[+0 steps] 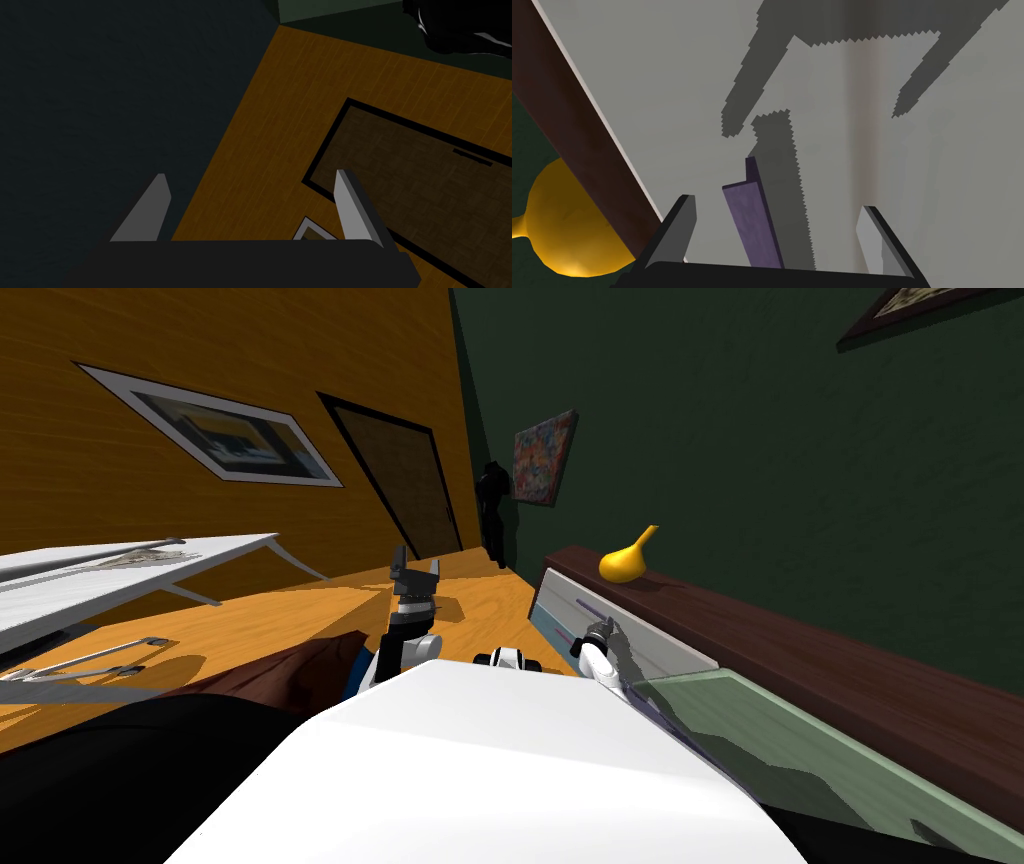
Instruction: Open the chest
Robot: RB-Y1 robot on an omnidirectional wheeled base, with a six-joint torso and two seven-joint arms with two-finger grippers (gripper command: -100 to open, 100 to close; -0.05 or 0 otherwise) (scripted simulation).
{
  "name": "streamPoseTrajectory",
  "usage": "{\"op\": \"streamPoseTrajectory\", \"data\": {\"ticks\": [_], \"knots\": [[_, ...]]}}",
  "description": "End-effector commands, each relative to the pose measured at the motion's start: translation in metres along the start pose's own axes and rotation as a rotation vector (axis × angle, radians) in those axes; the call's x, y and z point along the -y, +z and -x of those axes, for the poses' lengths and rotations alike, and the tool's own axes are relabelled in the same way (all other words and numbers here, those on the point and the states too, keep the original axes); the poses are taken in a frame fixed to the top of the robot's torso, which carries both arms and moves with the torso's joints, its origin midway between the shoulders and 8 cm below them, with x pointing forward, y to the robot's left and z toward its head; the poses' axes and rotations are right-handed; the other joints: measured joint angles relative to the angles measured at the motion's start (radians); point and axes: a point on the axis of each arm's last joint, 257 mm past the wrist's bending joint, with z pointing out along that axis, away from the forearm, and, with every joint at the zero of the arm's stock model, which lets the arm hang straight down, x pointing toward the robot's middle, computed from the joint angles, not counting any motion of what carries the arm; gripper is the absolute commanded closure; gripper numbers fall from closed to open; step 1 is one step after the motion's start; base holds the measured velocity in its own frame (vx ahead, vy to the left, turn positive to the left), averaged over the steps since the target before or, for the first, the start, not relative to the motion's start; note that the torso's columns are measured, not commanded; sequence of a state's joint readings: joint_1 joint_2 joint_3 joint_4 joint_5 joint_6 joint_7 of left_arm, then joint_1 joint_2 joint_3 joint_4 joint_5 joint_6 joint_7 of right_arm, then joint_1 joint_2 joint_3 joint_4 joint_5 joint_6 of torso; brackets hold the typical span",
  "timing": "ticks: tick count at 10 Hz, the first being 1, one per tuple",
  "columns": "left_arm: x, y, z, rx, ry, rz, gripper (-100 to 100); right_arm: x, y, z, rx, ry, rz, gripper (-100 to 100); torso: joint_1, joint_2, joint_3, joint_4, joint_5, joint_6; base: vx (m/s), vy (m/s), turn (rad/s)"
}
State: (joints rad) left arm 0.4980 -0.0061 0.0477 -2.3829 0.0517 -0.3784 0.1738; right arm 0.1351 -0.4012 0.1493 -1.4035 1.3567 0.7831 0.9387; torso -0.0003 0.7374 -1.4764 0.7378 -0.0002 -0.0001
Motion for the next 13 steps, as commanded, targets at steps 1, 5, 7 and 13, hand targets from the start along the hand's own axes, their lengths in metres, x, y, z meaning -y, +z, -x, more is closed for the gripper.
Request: {"op": "streamPoseTrajectory", "data": {"ticks": [1,5,7,13], "knots": [[0.0,0.0,0.0,0.0,0.0,0.0,0,0.005,0.009,-0.011,-0.009,-0.001,-0.005,-100,0.001,0.0,0.0,0.0,0.0,0.0,0.002,0.028,0.016],[0.0,0.0,0.0,0.0,0.0,0.0,0,0.015,0.025,-0.032,-0.033,-0.007,-0.014,-100,0.001,0.001,0.0,0.0,0.0,0.0,0.0,0.029,0.036],[0.0,0.0,0.0,0.0,0.0,0.0,0,0.017,0.028,-0.037,-0.037,-0.009,-0.014,-100,0.0,0.001,0.0,0.0,0.0,0.0,0.0,0.018,0.017],[0.0,0.0,0.0,0.0,0.0,0.0,0,0.003,0.004,-0.004,-0.003,0.0,-0.003,100,-0.005,-0.006,-0.003,-0.005,-0.006,-0.002,-0.002,-0.03,-0.041]]}}
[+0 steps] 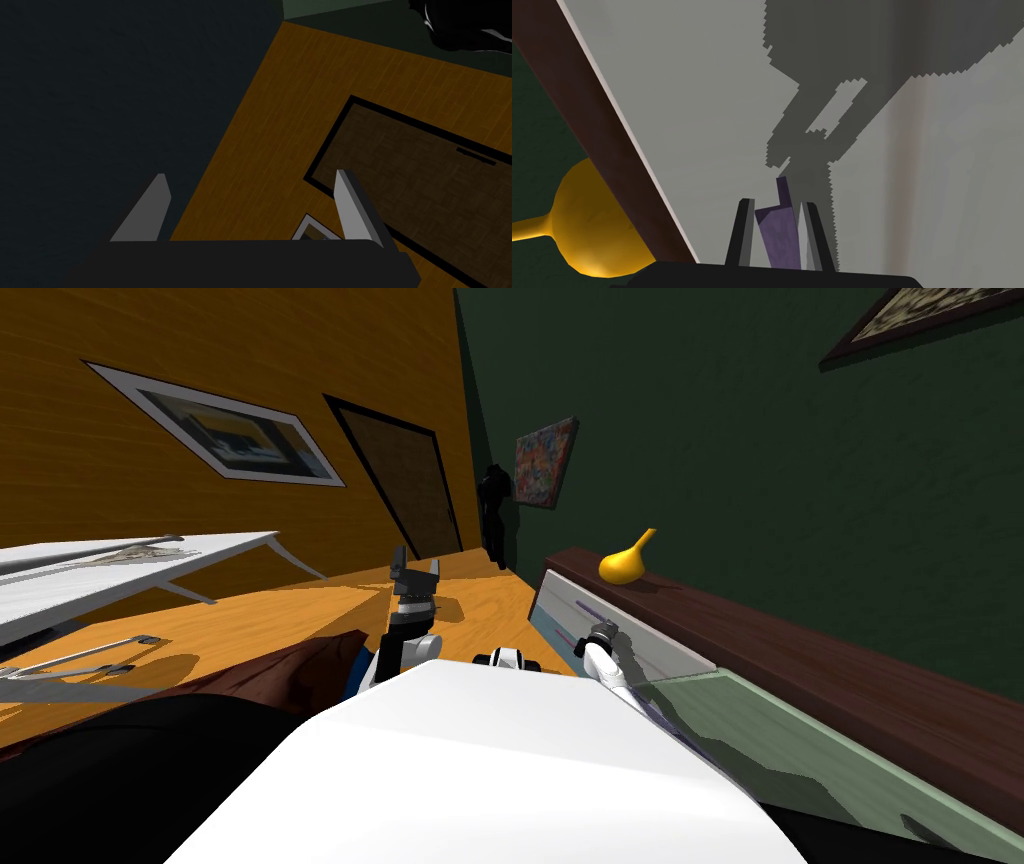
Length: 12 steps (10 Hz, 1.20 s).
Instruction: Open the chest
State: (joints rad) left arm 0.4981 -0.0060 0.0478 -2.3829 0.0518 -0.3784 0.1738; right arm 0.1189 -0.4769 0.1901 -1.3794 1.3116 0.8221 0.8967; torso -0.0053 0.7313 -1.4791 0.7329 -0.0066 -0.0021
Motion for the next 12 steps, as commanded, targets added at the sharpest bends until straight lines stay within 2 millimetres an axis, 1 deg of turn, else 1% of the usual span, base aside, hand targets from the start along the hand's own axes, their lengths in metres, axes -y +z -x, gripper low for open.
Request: {"op": "streamPoseTrajectory", "data": {"ticks": [1,7,8,11,12], "knots": [[0.0,0.0,0.0,0.0,0.0,0.0,0,-0.008,-0.012,0.013,0.012,-0.003,0.012,100,0.0,0.0,0.0,0.0,0.0,-0.001,0.001,-0.029,-0.044],[0.0,0.0,0.0,0.0,0.0,0.0,0,-0.014,-0.033,0.029,0.013,-0.012,0.013,100,0.0,0.002,0.001,0.001,0.001,0.001,0.002,-0.027,-0.029],[0.0,0.0,0.0,0.0,0.0,0.0,0,-0.008,-0.028,0.029,0.015,-0.006,0.002,100,0.0,0.002,0.001,0.001,0.001,0.002,0.0,-0.009,-0.008],[0.0,0.0,0.0,0.0,0.0,0.0,0,-0.012,-0.033,0.035,0.024,-0.016,0.019,100,0.005,0.007,0.004,0.001,0.002,0.002,-0.092,0.103,-0.032],[0.0,0.0,0.0,0.0,0.0,0.0,0,-0.006,-0.03,0.036,0.023,-0.012,0.004,100,0.004,0.005,0.003,0.001,0.002,0.001,-0.054,0.076,-0.015]]}}
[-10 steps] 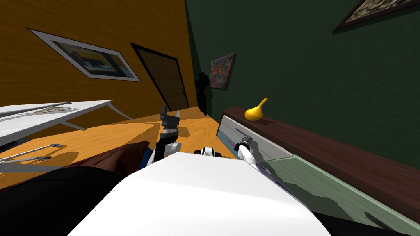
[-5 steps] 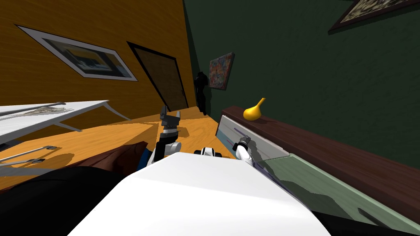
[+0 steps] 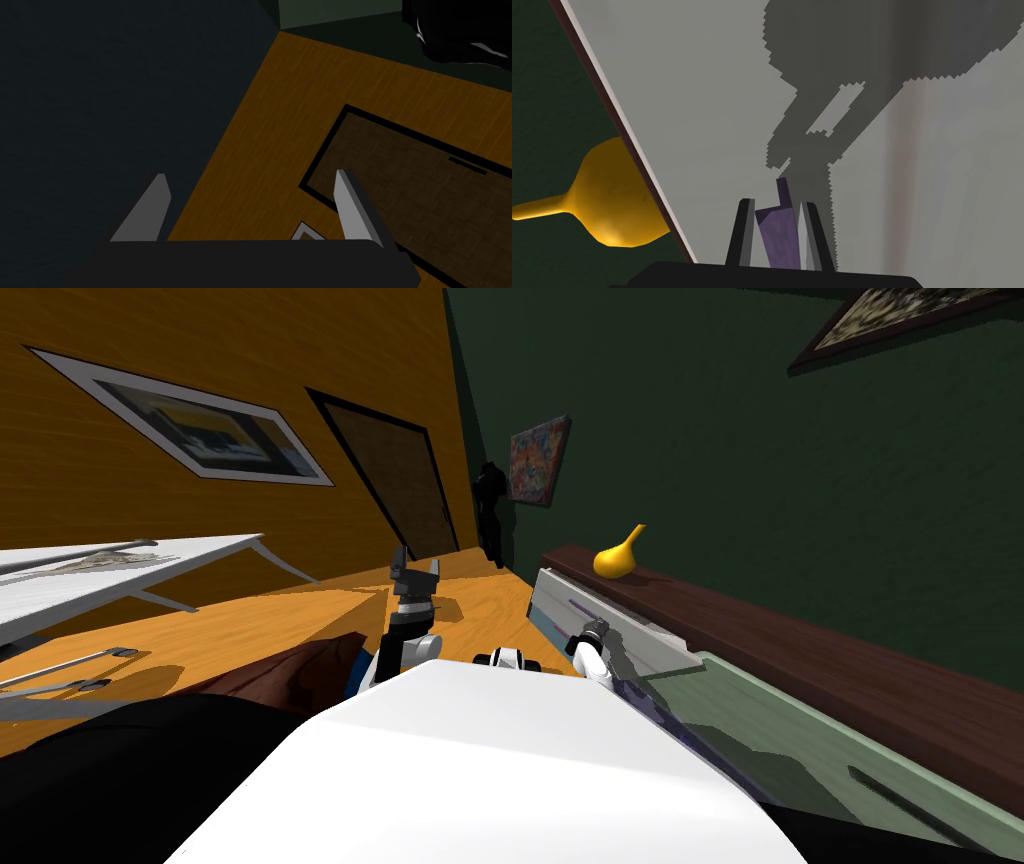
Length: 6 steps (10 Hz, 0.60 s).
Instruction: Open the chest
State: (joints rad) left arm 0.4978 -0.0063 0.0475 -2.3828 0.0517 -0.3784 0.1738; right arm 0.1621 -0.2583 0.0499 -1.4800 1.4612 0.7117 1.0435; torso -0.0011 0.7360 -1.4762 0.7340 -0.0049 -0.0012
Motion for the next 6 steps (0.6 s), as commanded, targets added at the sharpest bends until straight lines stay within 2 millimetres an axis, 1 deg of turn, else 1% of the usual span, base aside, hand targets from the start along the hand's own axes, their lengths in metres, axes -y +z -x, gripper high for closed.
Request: {"op": "streamPoseTrajectory", "data": {"ticks": [1,3,5,6], "knots": [[0.0,0.0,0.0,0.0,0.0,0.0,0,-0.0045,-0.0044,0.0019,0.002,-0.004,0.01,100,-0.004,-0.004,-0.003,0.002,0.002,0.0,-0.105,0.099,-0.016],[0.0,0.0,0.0,0.0,0.0,0.0,0,-0.0071,-0.0078,0.0045,0.006,-0.006,0.016,100,0.001,0.001,0.0,0.001,0.001,0.0,-0.13,0.154,-0.028],[0.0,0.0,0.0,0.0,0.0,0.0,0,-0.0104,-0.0123,0.008,0.01,-0.007,0.023,100,-0.003,-0.002,-0.001,0.001,0.0,-0.001,-0.162,0.132,-0.011],[0.0,0.0,0.0,0.0,0.0,0.0,0,-0.0039,-0.0086,0.0069,0.007,-0.005,0.011,100,-0.002,-0.002,-0.001,0.001,0.0,-0.001,-0.082,0.08,-0.007]]}}
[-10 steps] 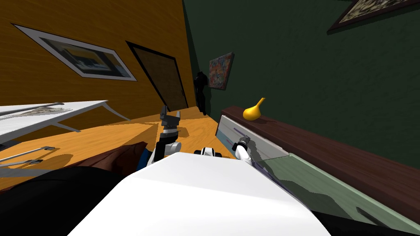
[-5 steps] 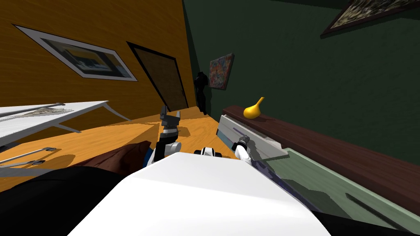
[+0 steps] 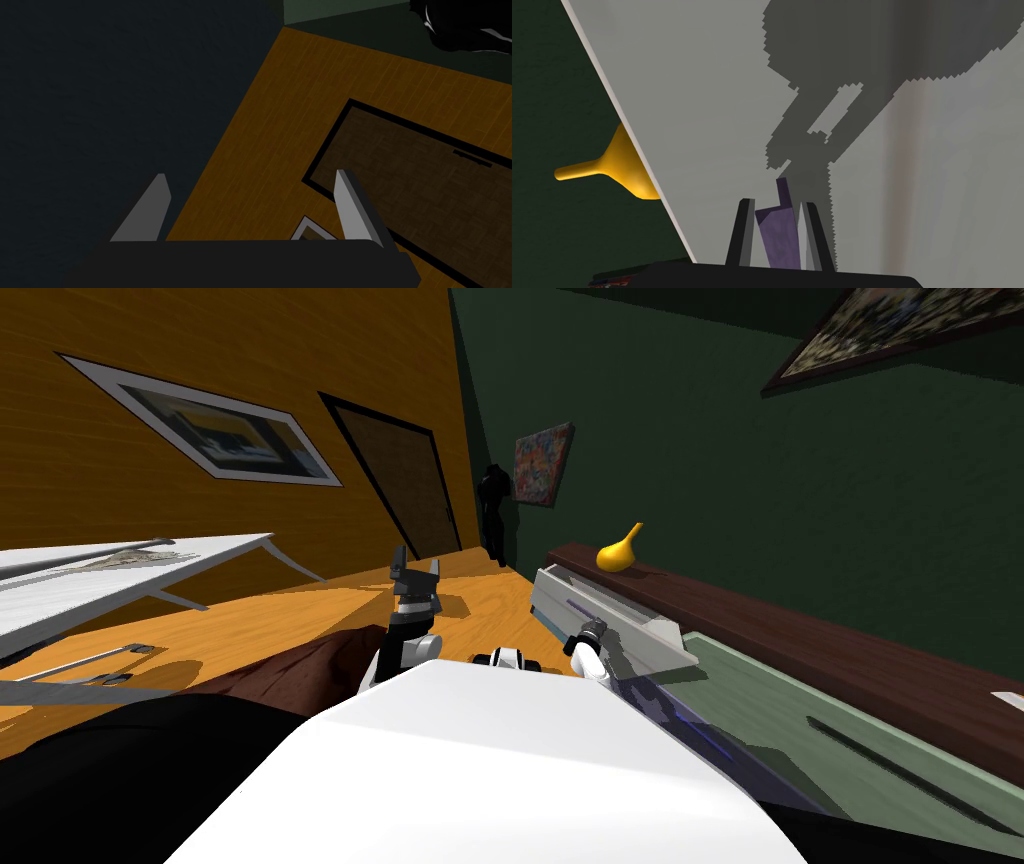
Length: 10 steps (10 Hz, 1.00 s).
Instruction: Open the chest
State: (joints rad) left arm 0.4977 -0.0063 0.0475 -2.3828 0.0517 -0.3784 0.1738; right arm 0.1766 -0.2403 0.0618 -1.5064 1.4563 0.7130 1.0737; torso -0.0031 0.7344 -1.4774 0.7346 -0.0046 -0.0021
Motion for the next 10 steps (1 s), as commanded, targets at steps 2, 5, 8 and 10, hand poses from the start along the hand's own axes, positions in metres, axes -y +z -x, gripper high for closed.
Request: {"op": "streamPoseTrajectory", "data": {"ticks": [2,5,8,10], "knots": [[0.0,0.0,0.0,0.0,0.001,0.0,0,0.007,0.003,0.009,0.006,0.006,0.008,-100,-0.003,-0.003,-0.003,0.002,0.003,0.002,-0.017,0.019,-0.061],[0.0,0.0,0.0,0.0,0.001,0.0,0,0.016,0.007,0.019,0.016,0.004,0.012,-100,0.003,0.003,0.001,0.003,0.005,0.002,0.001,0.007,-0.037],[0.0,0.0,0.0,0.0,0.0,0.0,0,0.026,0.01,0.029,0.028,-0.007,0.014,-100,0.003,0.004,0.002,0.004,0.005,0.002,-0.009,0.015,-0.043],[0.0,0.0,0.0,0.0,0.0,0.0,0,0.032,0.012,0.034,0.036,-0.01,0.015,-100,0.003,0.004,0.001,0.003,0.005,0.002,-0.009,0.012,-0.045]]}}
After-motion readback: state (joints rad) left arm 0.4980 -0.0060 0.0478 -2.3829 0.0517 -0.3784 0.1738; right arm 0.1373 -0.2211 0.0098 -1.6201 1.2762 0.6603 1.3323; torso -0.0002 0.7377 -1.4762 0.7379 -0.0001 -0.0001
